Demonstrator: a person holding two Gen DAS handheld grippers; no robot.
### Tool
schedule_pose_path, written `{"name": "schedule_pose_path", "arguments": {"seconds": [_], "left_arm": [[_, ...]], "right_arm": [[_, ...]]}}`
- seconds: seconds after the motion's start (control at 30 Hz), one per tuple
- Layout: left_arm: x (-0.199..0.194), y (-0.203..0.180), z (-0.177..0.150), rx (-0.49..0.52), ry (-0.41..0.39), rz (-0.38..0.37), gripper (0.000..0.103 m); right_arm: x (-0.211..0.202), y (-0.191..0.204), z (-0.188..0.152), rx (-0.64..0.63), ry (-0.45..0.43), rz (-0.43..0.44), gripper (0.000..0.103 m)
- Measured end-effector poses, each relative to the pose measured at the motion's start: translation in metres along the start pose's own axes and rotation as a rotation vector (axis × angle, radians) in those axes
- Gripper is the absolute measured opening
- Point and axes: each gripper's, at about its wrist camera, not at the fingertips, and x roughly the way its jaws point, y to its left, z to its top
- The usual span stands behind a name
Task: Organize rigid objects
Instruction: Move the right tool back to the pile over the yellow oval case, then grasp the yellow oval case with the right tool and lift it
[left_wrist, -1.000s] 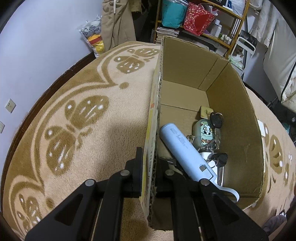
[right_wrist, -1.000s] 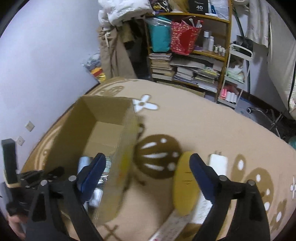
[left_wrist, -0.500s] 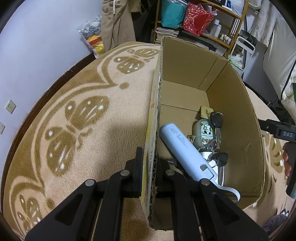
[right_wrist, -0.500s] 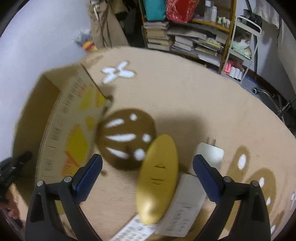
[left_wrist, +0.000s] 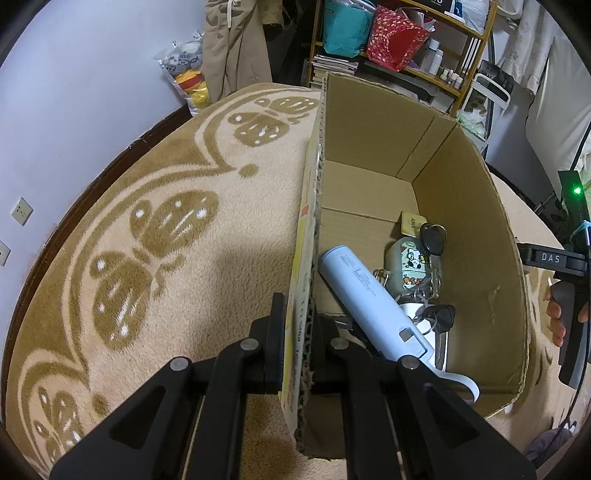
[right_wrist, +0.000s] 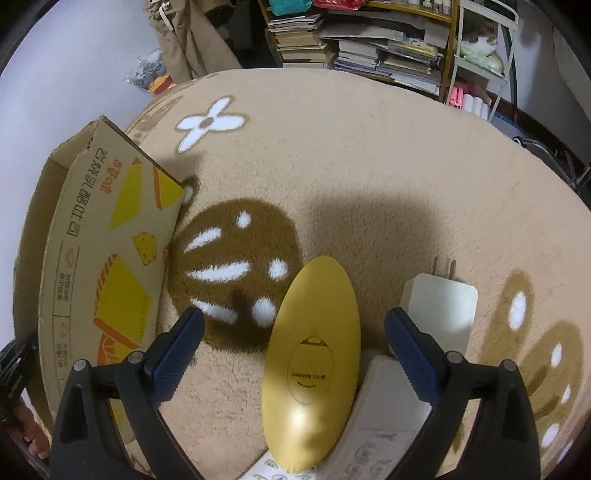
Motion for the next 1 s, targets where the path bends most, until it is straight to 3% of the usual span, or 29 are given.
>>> {"name": "schedule_pose_path", "arguments": {"seconds": [0.27, 0.6, 0.7, 1.0], "left_arm": [[0.0, -0.001, 0.0, -0.003, 0.0, -0.004, 0.008], [0.0, -0.003, 0.0, 0.003, -0.001, 0.002, 0.008], [0.0, -0.005, 0.0, 0.011, -0.002, 0.012, 0.008], [0.0, -0.008, -0.001, 0.021, -0.007, 0.03, 0.008]], "right_arm": [[0.02, 0.013, -0.006, -0.057, 0.073, -0.033, 0.091], [0.014, 0.02, -0.02, -0.066, 0.065, -0.109, 0.079], [0.013, 0.028, -0.027, -0.101, 0.045, -0.159, 0.06], [0.002, 0.035, -0.035, -0.081, -0.014, -0.139, 0.06]]}}
